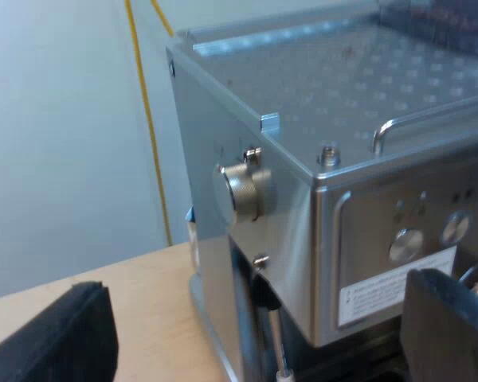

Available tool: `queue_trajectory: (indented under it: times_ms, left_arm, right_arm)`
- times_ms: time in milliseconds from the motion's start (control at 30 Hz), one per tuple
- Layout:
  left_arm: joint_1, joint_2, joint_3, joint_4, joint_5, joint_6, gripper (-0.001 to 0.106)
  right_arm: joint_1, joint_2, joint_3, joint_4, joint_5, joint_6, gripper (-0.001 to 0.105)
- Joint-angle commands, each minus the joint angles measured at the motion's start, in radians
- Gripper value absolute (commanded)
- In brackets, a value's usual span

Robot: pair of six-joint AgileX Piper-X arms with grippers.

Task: Pour the beans into the coffee machine

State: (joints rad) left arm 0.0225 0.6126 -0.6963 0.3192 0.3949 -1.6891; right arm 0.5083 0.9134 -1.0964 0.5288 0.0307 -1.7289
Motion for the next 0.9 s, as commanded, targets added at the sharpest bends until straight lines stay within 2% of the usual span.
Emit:
queue_trajectory:
  times_ms: [33, 200, 367, 400, 667, 900]
  left_arm:
    - [0.001, 0.019, -0.025, -0.004, 0.000, -0.041, 0.088]
    - [0.001, 0.081, -0.074, 0.016, 0.000, -0.041, 0.088]
    - [0.001, 0.110, -0.102, 0.020, 0.000, -0.041, 0.088]
    - [0.001, 0.112, -0.104, 0.020, 0.000, -0.041, 0.088]
    - [0.001, 0.112, -0.104, 0.087, 0.000, -0.041, 0.088]
    - [-0.004, 0.047, -0.104, 0.134, 0.002, -0.034, 0.088]
  right_arm:
    - [-0.051, -0.014, -0.009, 0.022, -0.031, -0.010, 0.059]
    - [-0.139, -0.032, -0.009, 0.061, -0.042, -0.014, 0.059]
    - [-0.232, -0.068, -0.009, 0.093, -0.031, -0.057, 0.059]
    - [-0.306, -0.089, -0.009, 0.116, -0.031, -0.075, 0.059]
    - [-0.532, -0.159, -0.009, 0.210, -0.143, -0.115, 0.059]
    - [-0.587, -0.236, -0.009, 0.263, -0.144, -0.141, 0.059]
